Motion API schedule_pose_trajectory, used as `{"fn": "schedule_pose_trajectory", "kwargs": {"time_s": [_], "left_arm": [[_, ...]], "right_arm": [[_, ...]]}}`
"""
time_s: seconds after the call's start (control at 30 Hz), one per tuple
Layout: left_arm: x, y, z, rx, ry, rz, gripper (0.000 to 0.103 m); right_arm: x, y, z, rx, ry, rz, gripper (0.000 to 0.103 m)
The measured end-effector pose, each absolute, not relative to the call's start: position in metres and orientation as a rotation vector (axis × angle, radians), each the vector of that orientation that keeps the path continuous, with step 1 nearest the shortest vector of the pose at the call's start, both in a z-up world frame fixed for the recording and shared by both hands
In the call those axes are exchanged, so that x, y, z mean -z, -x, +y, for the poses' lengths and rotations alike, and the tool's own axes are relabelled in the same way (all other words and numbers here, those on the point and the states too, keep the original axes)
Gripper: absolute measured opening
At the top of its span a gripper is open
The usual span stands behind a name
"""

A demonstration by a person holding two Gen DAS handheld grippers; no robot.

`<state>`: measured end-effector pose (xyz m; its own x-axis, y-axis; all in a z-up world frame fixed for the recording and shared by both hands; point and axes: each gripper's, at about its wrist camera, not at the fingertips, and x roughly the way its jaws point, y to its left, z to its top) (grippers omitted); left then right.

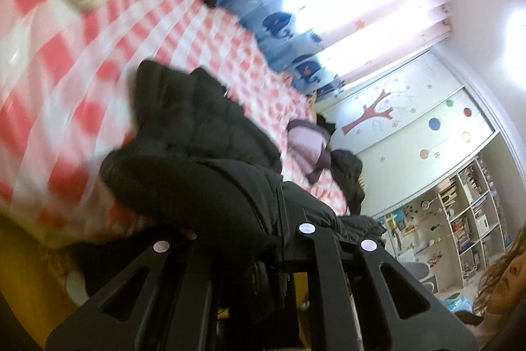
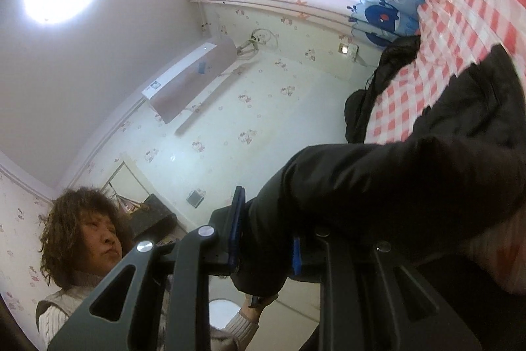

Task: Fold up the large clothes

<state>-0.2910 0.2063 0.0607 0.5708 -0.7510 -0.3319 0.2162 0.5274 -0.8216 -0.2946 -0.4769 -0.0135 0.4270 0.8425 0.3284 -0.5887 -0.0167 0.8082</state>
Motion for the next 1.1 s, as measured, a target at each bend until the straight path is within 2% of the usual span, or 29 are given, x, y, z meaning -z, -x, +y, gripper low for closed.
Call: {"fn": "schedule_pose_trajectory", "kwargs": {"time_s": [0.2, 0.5, 0.73, 1.1], "left_arm": [[-0.095, 0.239, 0.193, 0.670, 0.818, 0.654, 0.008], [-0.103, 0.141, 0.188, 0.632, 0.887, 0.597, 0.008], [-0.087, 0.056, 0.177, 0.552, 0.887, 0.617, 0.008], [-0.031, -0.052, 0.164, 0.432, 0.896, 0.662, 0.008]], "right_arm": [[-0.015, 0.248, -0.481, -1.117, -1.068, 0.263, 0.024], [-0.031, 0.167, -0.490, -1.014, -1.075, 0.275, 0.024], [-0.035, 0.087, -0.492, -0.864, -1.043, 0.346, 0.024], [0.023, -0.027, -0.494, -0.612, -1.091, 0.489, 0.024]]}}
